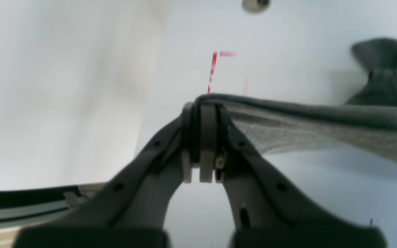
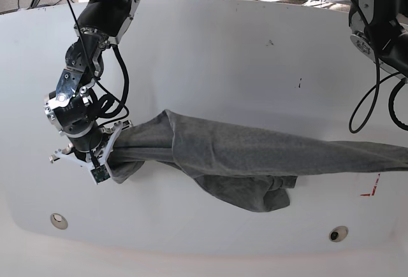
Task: Fold the T-shirt properly
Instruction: 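Lay the lifted shirt flat on the table with both grippers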
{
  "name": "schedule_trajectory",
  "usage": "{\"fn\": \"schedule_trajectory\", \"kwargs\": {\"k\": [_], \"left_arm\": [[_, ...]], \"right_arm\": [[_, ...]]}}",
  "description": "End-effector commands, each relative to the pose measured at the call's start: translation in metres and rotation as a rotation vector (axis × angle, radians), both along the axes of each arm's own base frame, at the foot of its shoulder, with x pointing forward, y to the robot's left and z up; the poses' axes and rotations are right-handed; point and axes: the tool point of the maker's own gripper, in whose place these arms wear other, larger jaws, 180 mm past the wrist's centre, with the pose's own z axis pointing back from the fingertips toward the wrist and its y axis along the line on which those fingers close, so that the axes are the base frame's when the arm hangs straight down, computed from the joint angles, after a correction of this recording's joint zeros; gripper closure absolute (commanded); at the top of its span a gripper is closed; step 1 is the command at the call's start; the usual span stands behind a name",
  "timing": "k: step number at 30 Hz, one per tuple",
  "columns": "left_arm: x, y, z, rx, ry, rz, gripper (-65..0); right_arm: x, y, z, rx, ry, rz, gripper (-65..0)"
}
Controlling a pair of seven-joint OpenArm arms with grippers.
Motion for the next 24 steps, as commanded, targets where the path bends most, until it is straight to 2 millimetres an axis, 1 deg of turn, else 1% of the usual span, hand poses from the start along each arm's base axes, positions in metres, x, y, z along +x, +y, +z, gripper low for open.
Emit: {"fn": "schedule_trajectory", "kwargs": {"k": [1, 3, 6, 9, 13, 17, 18, 19, 24], "left_arm": [[-0.014, 0.011, 0.007, 0.034, -0.024, 0.018, 0.0], [-0.024, 0.012, -0.004, 0.037, 0.006, 0.024, 0.0], [-0.042, 0.011, -0.026, 0.049, 0.076, 0.021, 0.0], [-0.059, 0.011, -0.046, 0.061, 0.148, 0.020, 0.0], [-0.080, 0.010, -0.068, 0.068, 0.229, 0.016, 0.0], [-0.102, 0.014, -0.087, 0.073, 0.292, 0.023, 0.0], [-0.105, 0.014, -0.090, 0.073, 0.301, 0.023, 0.0], [-0.112, 0.015, -0.095, 0.075, 0.317, 0.024, 0.0], [-0.125, 0.014, -0.107, 0.079, 0.350, 0.010, 0.0]], "right_arm": [[-0.015, -0.004, -0.010, 0.021, 0.008, -0.026, -0.3], [-0.025, -0.001, -0.023, 0.051, 0.038, -0.027, -0.3], [-0.046, 0.002, -0.045, 0.093, 0.098, -0.023, -0.3], [-0.065, 0.006, -0.063, 0.117, 0.151, -0.018, -0.3], [-0.083, 0.008, -0.080, 0.129, 0.205, -0.016, -0.3], [-0.102, 0.009, -0.095, 0.132, 0.259, -0.017, -0.2], [-0.105, 0.009, -0.097, 0.135, 0.266, -0.017, -0.2], [-0.112, 0.011, -0.102, 0.141, 0.286, -0.019, -0.2], [-0.129, 0.018, -0.115, 0.161, 0.332, -0.026, -0.3]]}}
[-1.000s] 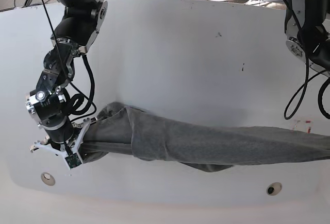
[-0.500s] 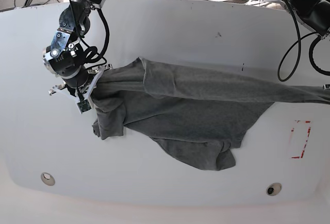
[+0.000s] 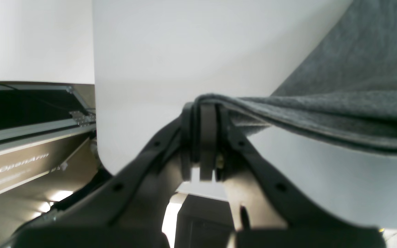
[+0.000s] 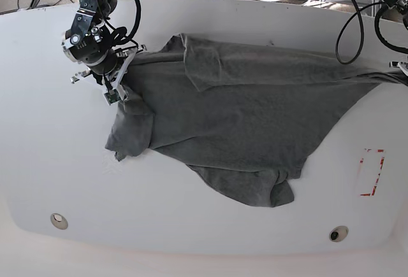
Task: Fold the T-shirt properly
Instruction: 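Lay the lifted shirt flat on the table with both grippers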
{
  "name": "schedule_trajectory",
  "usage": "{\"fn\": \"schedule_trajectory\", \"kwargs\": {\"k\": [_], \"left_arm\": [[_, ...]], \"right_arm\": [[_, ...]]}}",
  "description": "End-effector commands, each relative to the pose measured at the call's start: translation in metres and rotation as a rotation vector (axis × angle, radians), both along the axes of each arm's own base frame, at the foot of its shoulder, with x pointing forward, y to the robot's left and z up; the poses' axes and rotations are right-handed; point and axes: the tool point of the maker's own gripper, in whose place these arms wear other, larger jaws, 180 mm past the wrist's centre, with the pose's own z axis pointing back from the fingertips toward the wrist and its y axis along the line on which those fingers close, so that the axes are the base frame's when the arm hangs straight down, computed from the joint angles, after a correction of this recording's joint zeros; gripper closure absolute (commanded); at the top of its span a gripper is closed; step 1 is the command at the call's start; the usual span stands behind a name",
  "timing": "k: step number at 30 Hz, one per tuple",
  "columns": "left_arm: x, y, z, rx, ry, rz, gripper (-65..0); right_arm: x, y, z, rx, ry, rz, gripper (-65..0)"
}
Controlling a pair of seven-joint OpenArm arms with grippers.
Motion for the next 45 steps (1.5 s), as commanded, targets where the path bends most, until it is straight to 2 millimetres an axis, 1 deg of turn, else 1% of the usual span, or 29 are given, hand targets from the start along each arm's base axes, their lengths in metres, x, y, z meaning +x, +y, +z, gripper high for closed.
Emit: {"fn": "schedule_trajectory", "kwargs": {"k": [1, 8, 10, 15, 18, 24, 27, 29, 30, 32, 33, 34, 36, 39, 41, 43, 45], "left_arm": [[0.002, 0.007, 0.014, 0.045, -0.035, -0.016, 0.0], [-0.015, 0.006, 0.000, 0.044, 0.008, -0.030, 0.0], [-0.020, 0.006, -0.005, 0.041, 0.020, -0.033, 0.0], [-0.032, 0.008, -0.010, 0.042, 0.029, -0.036, 0.0], [-0.038, 0.007, -0.014, 0.041, 0.045, -0.040, 0.0], [-0.040, 0.007, -0.015, 0.042, 0.043, -0.044, 0.0], [-0.044, 0.007, -0.018, 0.042, 0.057, -0.045, 0.0], [-0.045, 0.007, -0.018, 0.042, 0.059, -0.045, 0.0], [-0.045, 0.007, -0.018, 0.042, 0.060, -0.045, 0.0], [-0.045, 0.007, -0.018, 0.042, 0.060, -0.045, 0.0], [-0.045, 0.007, -0.018, 0.042, 0.060, -0.045, 0.0], [-0.045, 0.007, -0.018, 0.042, 0.060, -0.045, 0.0], [-0.045, 0.007, -0.018, 0.042, 0.060, -0.045, 0.0], [-0.045, 0.007, -0.018, 0.042, 0.060, -0.045, 0.0], [-0.045, 0.007, -0.018, 0.042, 0.060, -0.045, 0.0], [-0.046, 0.008, -0.018, 0.045, 0.063, -0.044, 0.0], [-0.047, 0.010, -0.019, 0.060, 0.078, -0.041, 0.0]], "right_arm": [[-0.001, 0.001, 0.004, 0.008, -0.023, -0.005, -0.3], [-0.025, 0.005, -0.011, 0.019, 0.042, -0.008, -0.5], [-0.030, 0.009, -0.014, 0.032, 0.054, -0.012, -0.6], [-0.042, 0.011, -0.020, 0.038, 0.084, -0.015, -0.6], [-0.047, 0.011, -0.023, 0.038, 0.096, -0.015, -0.6], [-0.053, 0.011, -0.026, 0.039, 0.113, -0.016, -0.6], [-0.054, 0.011, -0.026, 0.038, 0.118, -0.017, -0.8], [-0.055, 0.011, -0.027, 0.038, 0.119, -0.017, -2.5], [-0.055, 0.011, -0.027, 0.038, 0.121, -0.017, -4.6], [-0.058, 0.011, -0.028, 0.038, 0.127, -0.017, -11.7], [-0.059, 0.011, -0.029, 0.038, 0.130, -0.017, -17.1], [-0.059, 0.011, -0.029, 0.038, 0.130, -0.017, -20.8], [-0.059, 0.011, -0.028, 0.037, 0.128, -0.017, -32.7], [-0.057, 0.012, -0.026, 0.044, 0.119, -0.015, -46.5], [-0.055, 0.012, -0.023, 0.041, 0.105, -0.014, -50.9], [-0.052, 0.013, -0.020, 0.041, 0.092, -0.012, -51.7], [-0.042, 0.014, -0.014, 0.046, 0.054, -0.009, -51.7]]}}
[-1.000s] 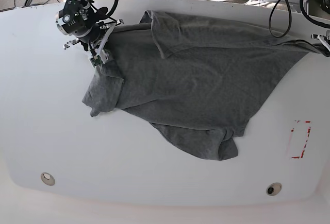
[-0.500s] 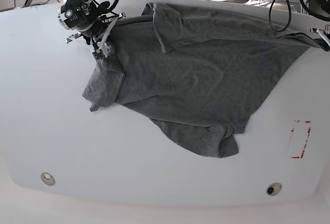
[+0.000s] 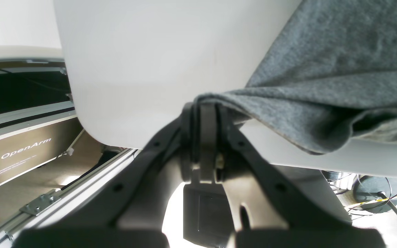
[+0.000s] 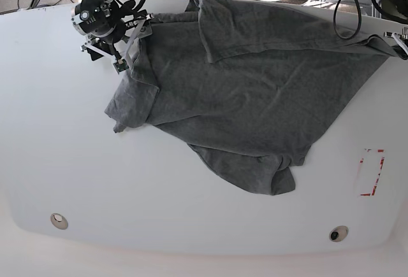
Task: Fold the T-shirt properly
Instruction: 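Lay the lifted shirt flat on the table with both grippers, then open the right gripper and move it across the shirt to the hem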
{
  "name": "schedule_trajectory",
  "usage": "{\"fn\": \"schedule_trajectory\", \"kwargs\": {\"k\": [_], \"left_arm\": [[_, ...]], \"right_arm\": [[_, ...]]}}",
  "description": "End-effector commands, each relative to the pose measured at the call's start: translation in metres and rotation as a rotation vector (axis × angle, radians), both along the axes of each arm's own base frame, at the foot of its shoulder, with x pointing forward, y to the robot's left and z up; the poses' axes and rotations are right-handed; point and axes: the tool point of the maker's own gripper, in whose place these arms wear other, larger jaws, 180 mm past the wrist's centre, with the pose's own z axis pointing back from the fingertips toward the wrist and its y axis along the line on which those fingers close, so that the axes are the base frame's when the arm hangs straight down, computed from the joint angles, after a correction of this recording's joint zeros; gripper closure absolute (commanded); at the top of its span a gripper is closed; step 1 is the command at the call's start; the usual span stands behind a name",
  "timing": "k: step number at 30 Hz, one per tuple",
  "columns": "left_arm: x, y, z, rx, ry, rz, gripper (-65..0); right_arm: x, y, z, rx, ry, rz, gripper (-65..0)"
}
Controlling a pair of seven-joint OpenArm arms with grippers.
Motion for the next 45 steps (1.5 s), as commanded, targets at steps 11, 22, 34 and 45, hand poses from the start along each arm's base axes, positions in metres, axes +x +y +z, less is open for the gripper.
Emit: {"fn": "schedule_trajectory", "kwargs": {"k": [11, 22, 34, 45], "left_arm": [[0.001, 0.015, 0.012, 0.084, 0.013, 0.005, 0.0], [0.001, 0.015, 0.012, 0.083, 0.013, 0.004, 0.0], [0.004, 0.014, 0.013, 0.082, 0.007, 0.002, 0.0], [0.016, 0.006, 0.012, 0.074, -0.004, -0.025, 0.0]], "right_arm": [[0.089, 0.005, 0.052, 0.024, -0.257, 0.008, -51.8], [0.179, 0.041, 0.067, 0.125, -0.330, 0.094, -51.8], [0.248, 0.083, 0.065, 0.278, -0.358, 0.156, -51.8], [0.293, 0.105, 0.051, 0.445, -0.341, 0.138, -51.8]]}}
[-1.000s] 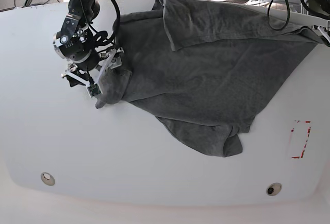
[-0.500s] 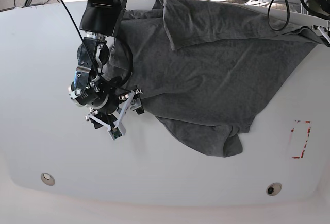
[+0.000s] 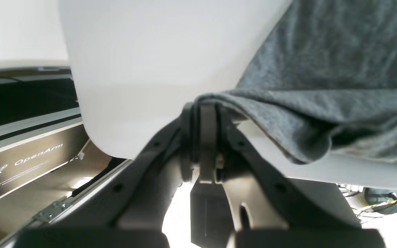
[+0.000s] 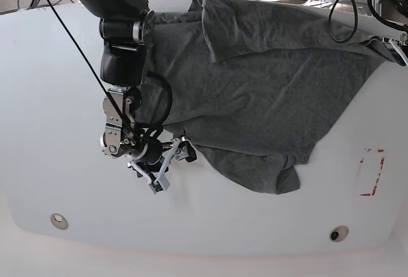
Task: Fold the T-shirt properly
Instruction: 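Open the right gripper and move it across the shirt to the hem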
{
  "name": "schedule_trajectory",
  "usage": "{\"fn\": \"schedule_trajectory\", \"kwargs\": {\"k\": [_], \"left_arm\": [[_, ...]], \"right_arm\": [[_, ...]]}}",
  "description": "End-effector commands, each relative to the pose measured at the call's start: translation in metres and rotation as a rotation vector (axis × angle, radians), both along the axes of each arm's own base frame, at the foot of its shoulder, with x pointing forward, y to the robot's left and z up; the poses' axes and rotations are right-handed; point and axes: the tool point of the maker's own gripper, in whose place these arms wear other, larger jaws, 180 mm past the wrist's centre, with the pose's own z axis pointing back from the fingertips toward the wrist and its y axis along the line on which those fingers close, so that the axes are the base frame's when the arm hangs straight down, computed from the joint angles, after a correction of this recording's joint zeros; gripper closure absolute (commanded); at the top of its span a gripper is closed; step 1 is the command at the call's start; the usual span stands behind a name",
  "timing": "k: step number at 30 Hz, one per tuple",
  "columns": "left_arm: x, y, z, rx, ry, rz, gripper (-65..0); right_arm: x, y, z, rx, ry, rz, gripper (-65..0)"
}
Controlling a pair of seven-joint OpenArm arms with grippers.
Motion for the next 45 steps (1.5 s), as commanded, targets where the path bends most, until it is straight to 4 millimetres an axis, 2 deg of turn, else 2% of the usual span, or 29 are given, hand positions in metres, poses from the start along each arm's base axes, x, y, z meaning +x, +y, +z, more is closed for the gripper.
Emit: {"fn": "schedule_trajectory", "kwargs": {"k": [1, 9, 27, 33, 45], "left_arm": [[0.002, 0.009, 0.012, 0.043, -0.009, -0.003, 0.0], [0.005, 0.002, 0.008, 0.035, 0.001, -0.025, 0.0], [0.006, 0.000, 0.007, 0.034, 0.003, -0.032, 0.0], [0.006, 0.000, 0.007, 0.033, 0.004, -0.032, 0.0], [0.006, 0.000, 0.007, 0.031, 0.002, -0.033, 0.0]], "right_arm": [[0.028, 0.006, 0.024, 0.069, -0.078, -0.017, -51.8], [0.041, 0.023, 0.018, 0.167, -0.056, -0.025, -51.8], [0.024, 0.060, -0.009, 0.291, 0.005, -0.033, -51.8], [0.018, 0.084, -0.009, 0.324, 0.017, -0.010, -51.8], [0.018, 0.109, -0.008, 0.340, 0.031, -0.038, -51.8]]}}
